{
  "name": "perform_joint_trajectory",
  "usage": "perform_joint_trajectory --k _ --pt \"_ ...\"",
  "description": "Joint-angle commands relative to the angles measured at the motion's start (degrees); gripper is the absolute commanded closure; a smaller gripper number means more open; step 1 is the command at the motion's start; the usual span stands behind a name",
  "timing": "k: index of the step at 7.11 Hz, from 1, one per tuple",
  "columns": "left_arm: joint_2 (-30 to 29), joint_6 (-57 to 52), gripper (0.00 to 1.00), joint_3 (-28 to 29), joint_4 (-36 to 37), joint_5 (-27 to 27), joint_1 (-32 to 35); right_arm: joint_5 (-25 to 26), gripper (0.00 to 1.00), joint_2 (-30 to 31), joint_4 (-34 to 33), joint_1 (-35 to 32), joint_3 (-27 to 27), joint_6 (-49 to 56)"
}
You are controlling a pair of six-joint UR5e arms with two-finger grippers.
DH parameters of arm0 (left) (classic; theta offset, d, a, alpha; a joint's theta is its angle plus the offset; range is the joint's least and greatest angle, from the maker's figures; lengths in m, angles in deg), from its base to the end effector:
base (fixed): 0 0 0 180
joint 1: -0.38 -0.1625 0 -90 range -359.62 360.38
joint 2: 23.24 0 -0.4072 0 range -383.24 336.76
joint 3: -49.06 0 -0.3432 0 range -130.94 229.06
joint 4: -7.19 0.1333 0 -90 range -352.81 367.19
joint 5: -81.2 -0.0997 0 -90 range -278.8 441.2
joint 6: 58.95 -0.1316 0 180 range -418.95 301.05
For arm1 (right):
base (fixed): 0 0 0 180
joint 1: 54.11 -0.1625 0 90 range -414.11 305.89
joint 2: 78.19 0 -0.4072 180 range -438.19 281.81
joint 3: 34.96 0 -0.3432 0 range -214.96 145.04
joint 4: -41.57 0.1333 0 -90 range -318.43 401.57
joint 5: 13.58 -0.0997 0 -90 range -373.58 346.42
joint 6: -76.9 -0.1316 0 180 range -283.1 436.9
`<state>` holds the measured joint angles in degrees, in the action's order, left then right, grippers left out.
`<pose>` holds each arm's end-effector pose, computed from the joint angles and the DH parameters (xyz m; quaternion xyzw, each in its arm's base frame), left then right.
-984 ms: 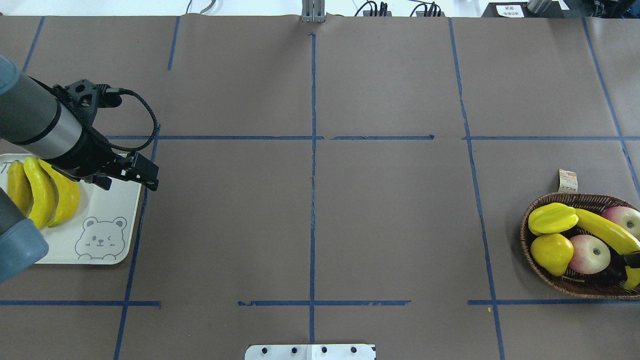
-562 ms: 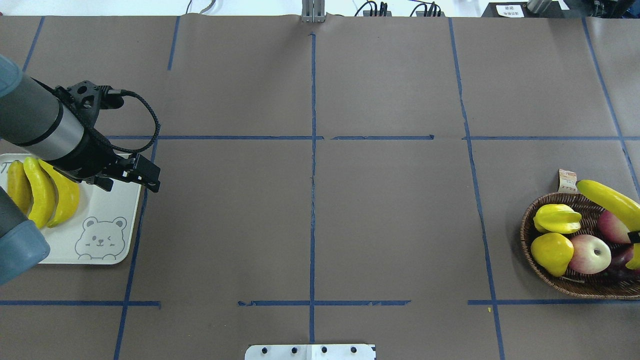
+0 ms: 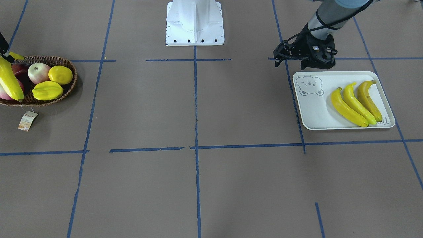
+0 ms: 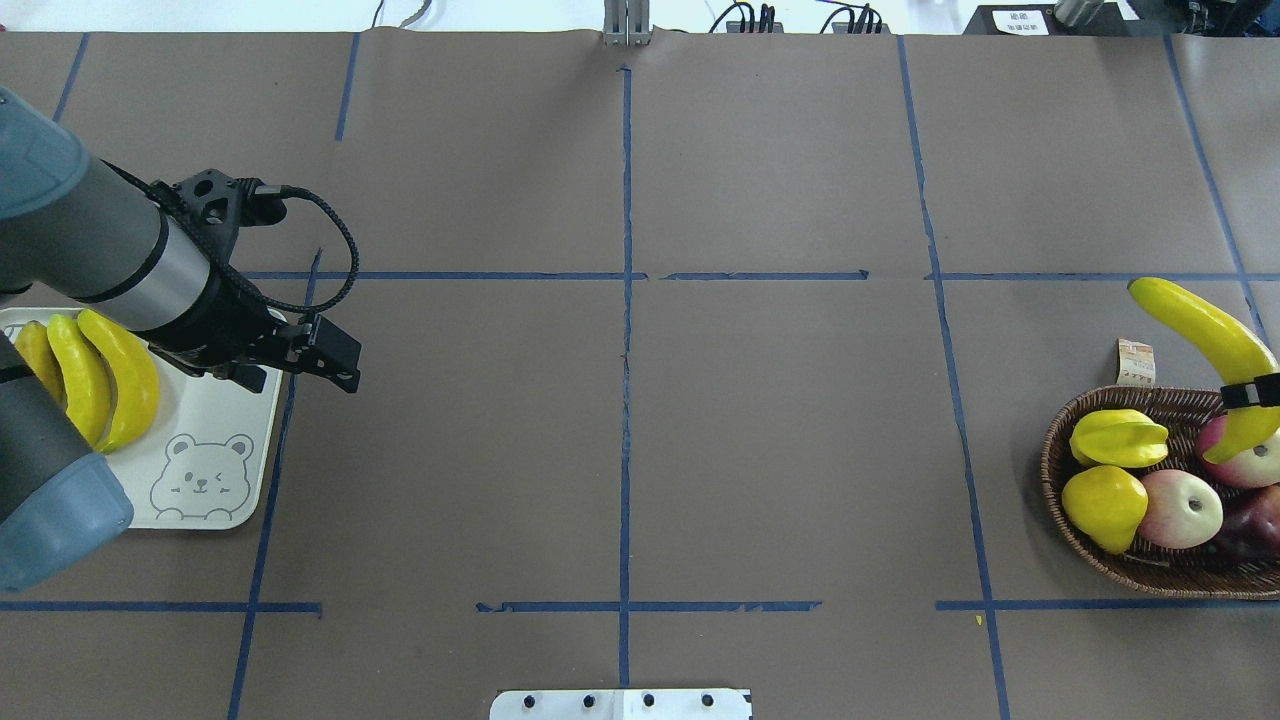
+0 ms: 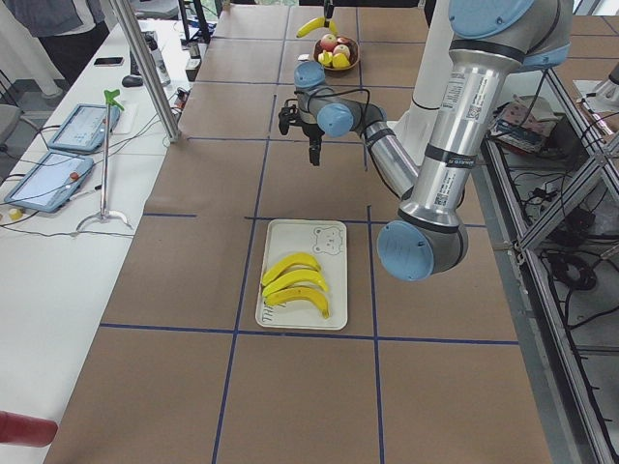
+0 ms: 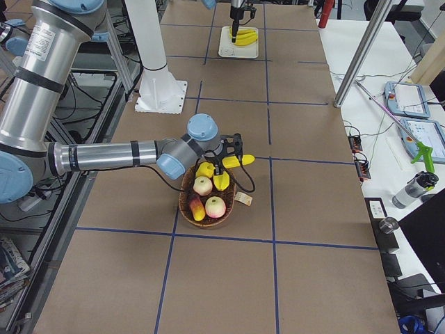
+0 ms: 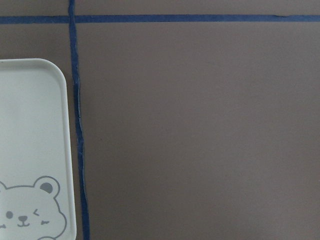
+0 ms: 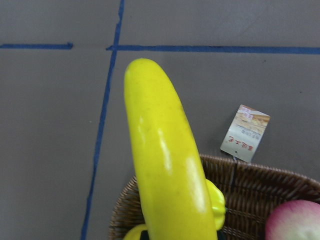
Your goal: Transfer all bananas from basket to plate
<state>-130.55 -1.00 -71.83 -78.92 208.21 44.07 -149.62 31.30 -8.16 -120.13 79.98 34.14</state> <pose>0.3203 -0.3808 0.3010 -0.0125 0.4628 0.0300 0.8859 -0.1033 -0.3271 0.5062 0.1004 -0.4976 -0.0115 0.8615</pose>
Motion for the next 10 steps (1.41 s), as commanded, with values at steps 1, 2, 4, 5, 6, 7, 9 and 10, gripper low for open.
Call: perform_joint_trajectory --k 1,2,4,5,6,7,9,10 --pt "-4.29 6.00 0.00 0.05 -0.02 -3.15 -4.03 0.94 0.95 -8.02 0.59 5.78 -0.07 -13.42" --pt "-6.14 8.29 0.00 0.13 -0.02 -6.56 -7.01 3.91 0.94 -11.45 0.77 9.12 0.02 -19.14" --pt "-10.10 8.84 0.00 3.37 -3.68 -7.91 -10.47 11.37 0.94 -18.48 0.85 17.38 0.37 -30.74" --pt "-10.02 10.58 0.00 5.30 -10.24 -8.00 -10.38 15.50 0.94 -22.00 0.86 21.51 0.64 -36.63" --pt "-10.11 15.74 0.00 7.84 -17.61 -9.04 -10.29 19.19 0.94 -25.42 0.86 25.46 0.90 -41.82" --pt "-10.46 23.44 0.00 10.57 -25.26 -9.49 -10.47 24.36 0.94 -27.98 0.86 29.77 0.90 -45.53" --pt "-16.14 34.37 0.00 16.37 -32.96 -10.80 -10.38 33.78 0.94 -31.16 0.94 38.04 0.90 -47.84" --pt "-18.70 40.25 0.00 18.22 -33.15 -11.16 -10.38 37.56 0.94 -33.35 0.94 41.21 0.81 -49.76"
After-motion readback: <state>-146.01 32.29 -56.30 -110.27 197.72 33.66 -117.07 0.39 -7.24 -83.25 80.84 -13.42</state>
